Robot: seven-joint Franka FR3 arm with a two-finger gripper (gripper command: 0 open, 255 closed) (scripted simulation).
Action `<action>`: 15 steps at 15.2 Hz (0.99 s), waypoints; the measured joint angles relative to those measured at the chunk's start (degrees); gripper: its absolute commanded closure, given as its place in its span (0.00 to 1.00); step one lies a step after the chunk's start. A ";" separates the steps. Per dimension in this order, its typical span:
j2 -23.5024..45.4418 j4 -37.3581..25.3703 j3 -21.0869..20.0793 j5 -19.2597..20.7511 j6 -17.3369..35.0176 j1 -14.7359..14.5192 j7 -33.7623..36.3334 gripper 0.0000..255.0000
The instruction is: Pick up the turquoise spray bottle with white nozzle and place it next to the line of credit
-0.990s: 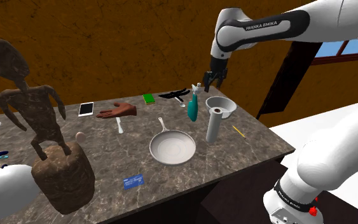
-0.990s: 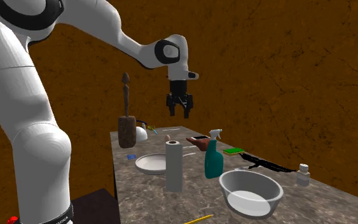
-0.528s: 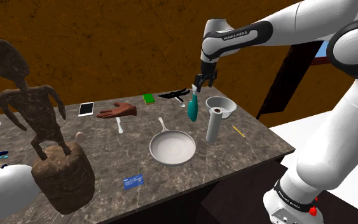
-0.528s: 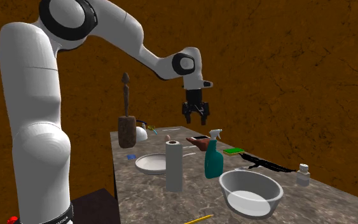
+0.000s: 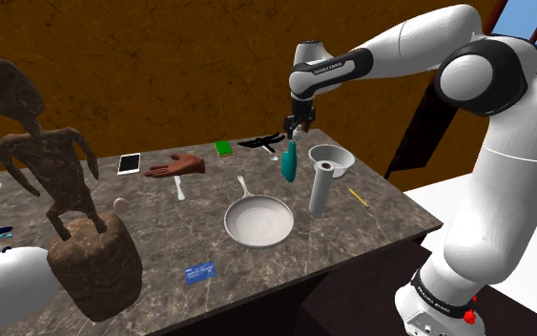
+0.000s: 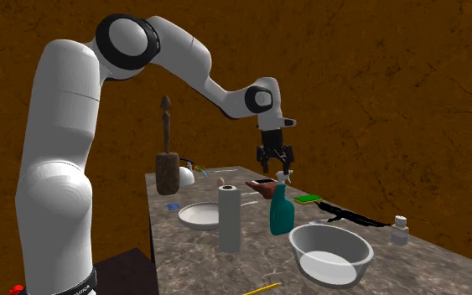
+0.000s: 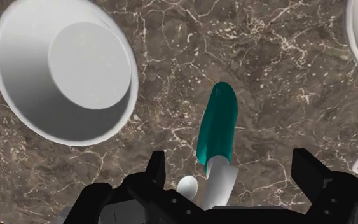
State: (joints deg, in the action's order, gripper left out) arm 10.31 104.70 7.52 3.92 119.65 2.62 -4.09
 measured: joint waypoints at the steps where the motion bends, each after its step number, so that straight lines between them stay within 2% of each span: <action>1: 0.57 0.04 -0.01 -0.02 0.62 0.01 0.05 0.00; 6: 2.03 1.54 0.05 -0.11 3.60 0.18 0.00 0.00; 12: 2.20 1.61 0.04 -0.13 3.86 0.18 0.02 0.00; 13: 2.20 1.61 0.04 -0.13 3.86 0.18 0.02 1.00; 15: 2.20 1.61 0.04 -0.13 3.86 0.18 0.02 1.00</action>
State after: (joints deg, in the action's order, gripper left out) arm 12.50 106.32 7.56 3.80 123.51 2.79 -4.07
